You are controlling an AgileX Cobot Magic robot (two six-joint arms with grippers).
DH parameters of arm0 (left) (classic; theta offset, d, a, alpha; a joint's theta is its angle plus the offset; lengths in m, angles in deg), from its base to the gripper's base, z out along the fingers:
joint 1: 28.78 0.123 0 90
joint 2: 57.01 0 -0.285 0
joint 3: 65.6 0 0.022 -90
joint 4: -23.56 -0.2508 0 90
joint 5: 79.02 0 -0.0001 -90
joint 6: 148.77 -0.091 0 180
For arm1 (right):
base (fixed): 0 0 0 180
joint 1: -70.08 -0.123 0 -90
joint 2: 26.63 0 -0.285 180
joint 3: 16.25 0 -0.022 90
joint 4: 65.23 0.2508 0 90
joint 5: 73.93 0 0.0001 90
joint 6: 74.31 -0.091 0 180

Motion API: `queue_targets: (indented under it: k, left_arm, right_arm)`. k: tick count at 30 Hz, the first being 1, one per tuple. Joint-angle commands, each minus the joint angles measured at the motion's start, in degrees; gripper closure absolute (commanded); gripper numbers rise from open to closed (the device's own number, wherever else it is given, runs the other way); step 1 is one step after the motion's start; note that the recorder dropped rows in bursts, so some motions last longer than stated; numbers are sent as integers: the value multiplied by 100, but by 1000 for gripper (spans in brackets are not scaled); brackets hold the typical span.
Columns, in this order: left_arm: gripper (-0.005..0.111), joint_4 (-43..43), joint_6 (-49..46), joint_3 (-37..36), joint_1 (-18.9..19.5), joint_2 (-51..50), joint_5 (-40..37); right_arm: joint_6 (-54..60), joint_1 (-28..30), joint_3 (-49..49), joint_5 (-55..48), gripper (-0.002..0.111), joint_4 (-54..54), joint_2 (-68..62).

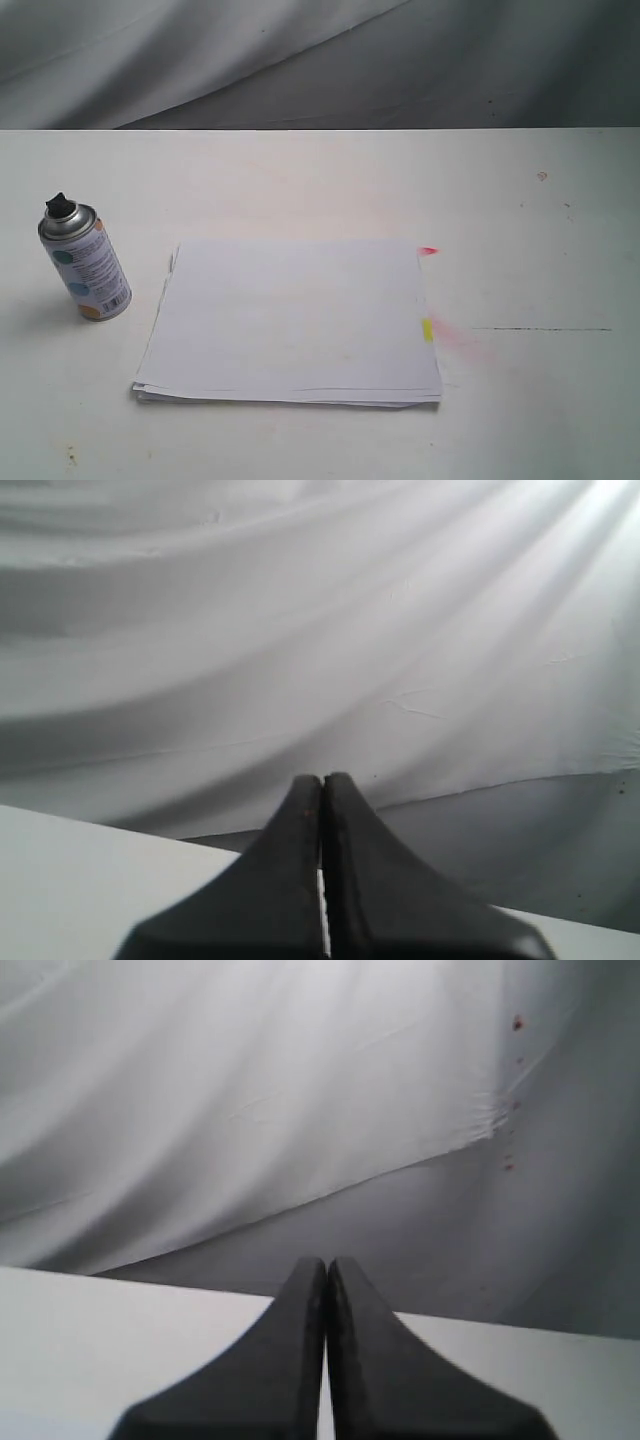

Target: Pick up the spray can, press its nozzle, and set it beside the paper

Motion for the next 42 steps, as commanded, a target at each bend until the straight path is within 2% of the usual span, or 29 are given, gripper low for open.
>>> queue_targets:
  k: [1,2,4,5,7,13,19,23,27,32,42]
  left_arm:
    - [107,51,64,-506,8,18,140]
    - [107,51,46,-641,8,18,287]
    - [107,51,46,-1064,8,18,1111]
    - [107,51,46,-1333,8,18,1786]
    - [107,51,220,-1559,8,18,2171]
    - [107,51,682,-1576,8,18,1360]
    - [107,51,938,-1587,8,18,1353]
    - [107,-466,732,-1787,8,18,1403]
    - [107,-844,681,-2086,8,18,1441]
    - [107,-875,681,-2306,8,18,1925]
    - [107,-887,642,-2306,8,18,1825]
  right_arm:
    - [-3,664,712,45,108,-213,592]
    - [-3,701,859,45,108,-246,677]
    - [-3,759,1387,45,108,-354,936]
    - [-3,759,1759,34,108,-364,1087]
    - [-3,759,2126,34,108,-364,1216]
    - [-3,759,2409,-31,108,-406,1253]
    - [-3,759,2409,-30,108,-406,1243]
    - [-3,759,2409,-20,108,-438,1243]
    - [-3,759,2409,-20,108,-1178,1243]
    - [-3,759,2409,-20,108,-1629,1243]
    - [-3,759,2409,-9,108,-1762,1243]
